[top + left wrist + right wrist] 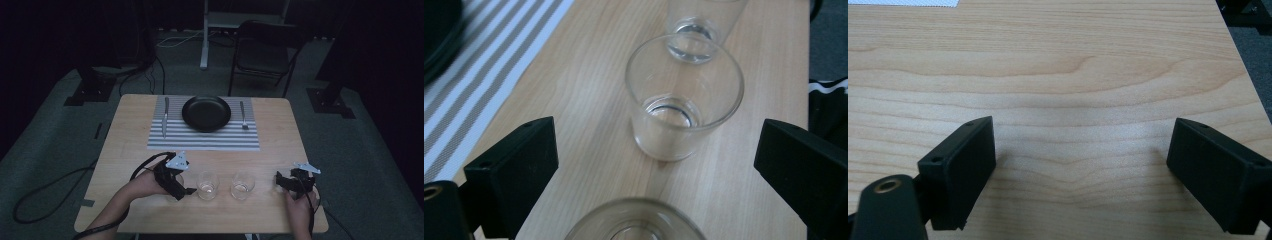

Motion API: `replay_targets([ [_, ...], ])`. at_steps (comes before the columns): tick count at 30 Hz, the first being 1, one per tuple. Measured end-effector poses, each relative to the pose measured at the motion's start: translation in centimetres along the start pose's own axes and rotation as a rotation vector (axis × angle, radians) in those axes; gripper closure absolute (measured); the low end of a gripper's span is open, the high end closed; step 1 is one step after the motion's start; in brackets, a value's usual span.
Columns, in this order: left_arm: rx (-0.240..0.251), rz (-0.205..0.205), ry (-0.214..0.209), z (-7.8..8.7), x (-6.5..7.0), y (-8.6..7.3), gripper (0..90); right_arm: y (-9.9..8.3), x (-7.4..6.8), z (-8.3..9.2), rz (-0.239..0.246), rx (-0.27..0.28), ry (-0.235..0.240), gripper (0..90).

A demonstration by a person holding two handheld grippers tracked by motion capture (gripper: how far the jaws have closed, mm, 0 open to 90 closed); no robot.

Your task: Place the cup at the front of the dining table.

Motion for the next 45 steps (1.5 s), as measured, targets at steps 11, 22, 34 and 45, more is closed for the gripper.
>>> replay_targets([
  [11,-0.015,-0.021,-0.025,-1.4,0.2,2.0,4.3,0.0,0.0,0.0,0.000,0.000,0.000,11.7],
  [22,-0.037,-0.036,-0.047,-3.2,0.4,3.5,4.3,0.0,0.0,0.0,0.000,0.000,0.000,11.7],
  [34,-0.050,-0.067,-0.074,-5.0,0.7,5.8,4.3,0.0,0.0,0.0,0.000,0.000,0.000,11.7],
  [45,-0.072,-0.110,-0.086,-6.9,1.2,7.9,4.3,0.0,0.0,0.0,0.000,0.000,0.000,11.7],
])
Point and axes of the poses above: each handheld gripper's, and its own axes: z roughly backward along the jaws, y roughly out of its top, x roughly to its right, the point moved 1 cm from there along -z, roughly forward along the jaws, and after that the axes turned 1 degree about -z, right-handed, at the moved point
